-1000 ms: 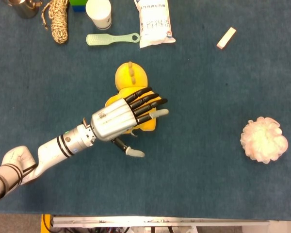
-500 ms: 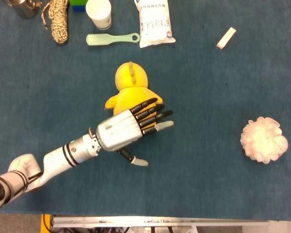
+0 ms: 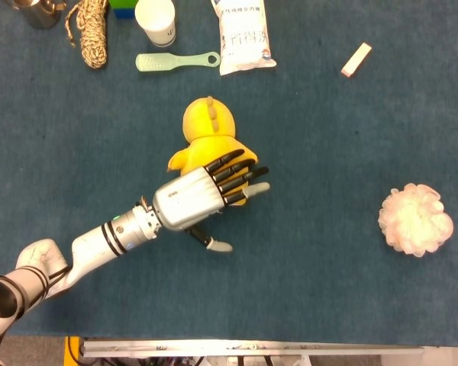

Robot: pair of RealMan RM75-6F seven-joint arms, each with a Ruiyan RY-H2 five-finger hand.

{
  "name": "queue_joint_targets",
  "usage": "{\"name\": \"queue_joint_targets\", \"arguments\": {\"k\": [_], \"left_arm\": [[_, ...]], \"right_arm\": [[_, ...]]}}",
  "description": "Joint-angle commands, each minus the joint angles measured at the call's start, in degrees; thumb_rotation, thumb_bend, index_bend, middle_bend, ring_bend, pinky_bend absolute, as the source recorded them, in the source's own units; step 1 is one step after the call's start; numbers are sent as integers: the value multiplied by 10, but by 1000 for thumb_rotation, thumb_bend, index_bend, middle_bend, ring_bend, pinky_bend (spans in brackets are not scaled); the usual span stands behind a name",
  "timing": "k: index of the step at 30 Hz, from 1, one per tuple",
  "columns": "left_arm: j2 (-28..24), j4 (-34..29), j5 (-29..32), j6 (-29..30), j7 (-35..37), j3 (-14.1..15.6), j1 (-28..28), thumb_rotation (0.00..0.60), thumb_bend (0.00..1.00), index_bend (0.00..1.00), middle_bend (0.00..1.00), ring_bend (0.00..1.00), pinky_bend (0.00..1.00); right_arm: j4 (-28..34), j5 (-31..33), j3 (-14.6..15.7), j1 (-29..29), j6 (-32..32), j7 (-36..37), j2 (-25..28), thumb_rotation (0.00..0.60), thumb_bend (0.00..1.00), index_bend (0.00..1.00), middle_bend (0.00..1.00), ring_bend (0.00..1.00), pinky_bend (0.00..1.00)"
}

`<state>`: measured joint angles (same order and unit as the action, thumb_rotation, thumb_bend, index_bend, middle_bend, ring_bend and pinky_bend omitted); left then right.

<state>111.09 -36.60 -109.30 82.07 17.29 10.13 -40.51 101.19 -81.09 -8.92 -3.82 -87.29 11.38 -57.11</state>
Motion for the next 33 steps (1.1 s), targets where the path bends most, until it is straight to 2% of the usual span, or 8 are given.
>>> {"name": "queue_joint_targets", "arguments": {"k": [1, 9, 18, 25, 33], "left_arm": [[2, 5, 13, -3, 13, -10, -1, 239, 57, 48, 0, 6, 0], [-11, -34, 19, 17, 24, -17, -6, 237, 57, 48, 0, 7, 0], [-16, -98, 1, 7, -25, -4, -13, 233, 57, 48, 0, 6, 0], [-3, -91, -1, -16, -34, 4, -14, 237, 56, 48, 0, 7, 0], [6, -59, 17, -34, -13, 0, -10, 234, 57, 48, 0, 6, 0]], "right_arm": [[-1, 1, 0, 1, 0, 1, 0, 600, 129, 129, 278, 161, 217], [-3, 0, 0, 2, 0, 2, -2, 600, 129, 129, 278, 161, 217], [-2, 0, 0, 5, -2, 2, 0, 600, 129, 129, 278, 162, 217], [-6, 2, 1, 8, -4, 7, -1, 600, 129, 129, 278, 164, 217], [-12, 4, 0, 9, -2, 12, -3, 600, 129, 129, 278, 164, 217]]}}
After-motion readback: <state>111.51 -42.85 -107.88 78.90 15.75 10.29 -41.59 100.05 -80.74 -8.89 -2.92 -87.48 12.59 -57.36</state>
